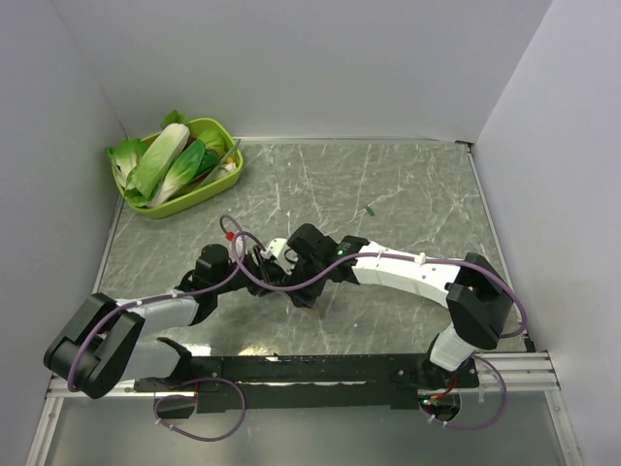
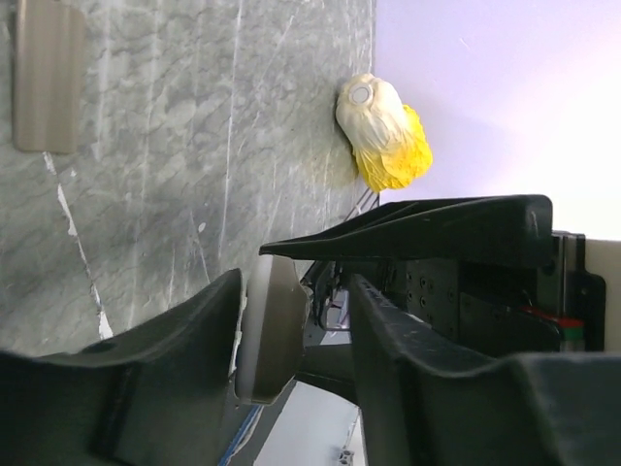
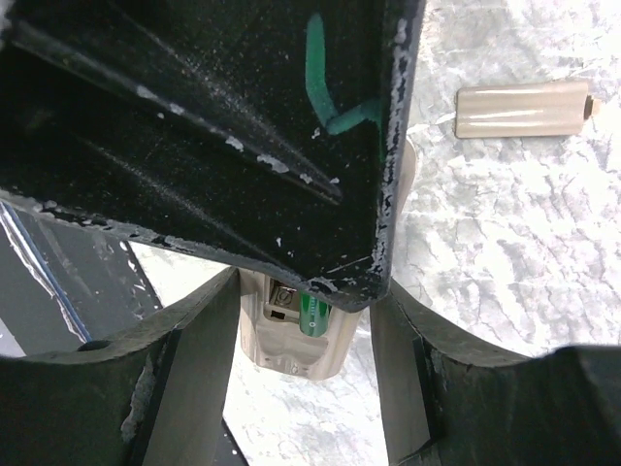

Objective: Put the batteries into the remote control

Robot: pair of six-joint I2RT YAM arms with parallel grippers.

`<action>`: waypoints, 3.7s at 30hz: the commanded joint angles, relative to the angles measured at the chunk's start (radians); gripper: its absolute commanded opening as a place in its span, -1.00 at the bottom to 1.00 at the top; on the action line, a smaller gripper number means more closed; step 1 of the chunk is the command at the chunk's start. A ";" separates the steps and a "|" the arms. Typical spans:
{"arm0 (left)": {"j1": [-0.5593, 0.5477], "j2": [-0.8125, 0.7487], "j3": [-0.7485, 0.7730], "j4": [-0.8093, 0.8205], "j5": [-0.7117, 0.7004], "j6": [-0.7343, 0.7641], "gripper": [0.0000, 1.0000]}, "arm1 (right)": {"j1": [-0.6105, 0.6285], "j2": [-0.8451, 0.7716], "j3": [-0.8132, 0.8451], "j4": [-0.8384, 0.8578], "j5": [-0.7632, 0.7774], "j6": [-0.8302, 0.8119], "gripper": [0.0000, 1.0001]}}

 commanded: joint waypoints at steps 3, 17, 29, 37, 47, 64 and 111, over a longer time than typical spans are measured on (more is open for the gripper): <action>-0.004 -0.020 0.038 0.007 0.025 0.044 -0.27 | -0.010 -0.048 -0.010 0.042 -0.026 -0.014 -1.00; -0.001 -0.047 0.120 -0.252 -0.071 0.142 -0.97 | -0.085 -0.137 -0.124 0.197 -0.060 0.155 0.12; -0.001 -0.032 0.103 -0.308 -0.148 0.174 -0.97 | -0.209 -0.297 -0.321 0.449 -0.231 0.348 0.22; -0.001 0.043 0.049 -0.164 -0.119 0.168 -0.97 | -0.211 -0.294 -0.359 0.475 -0.224 0.377 0.27; 0.001 -0.047 0.035 -0.279 -0.173 0.214 -0.97 | -0.238 -0.229 -0.297 0.173 0.012 0.489 0.19; 0.001 -0.371 -0.040 -0.394 -0.200 0.288 -0.97 | -0.208 0.016 0.027 -0.192 0.069 0.106 -0.02; 0.012 -0.064 0.022 -0.075 0.037 0.297 -0.97 | -0.186 -0.238 -0.196 0.330 -0.118 0.198 -1.00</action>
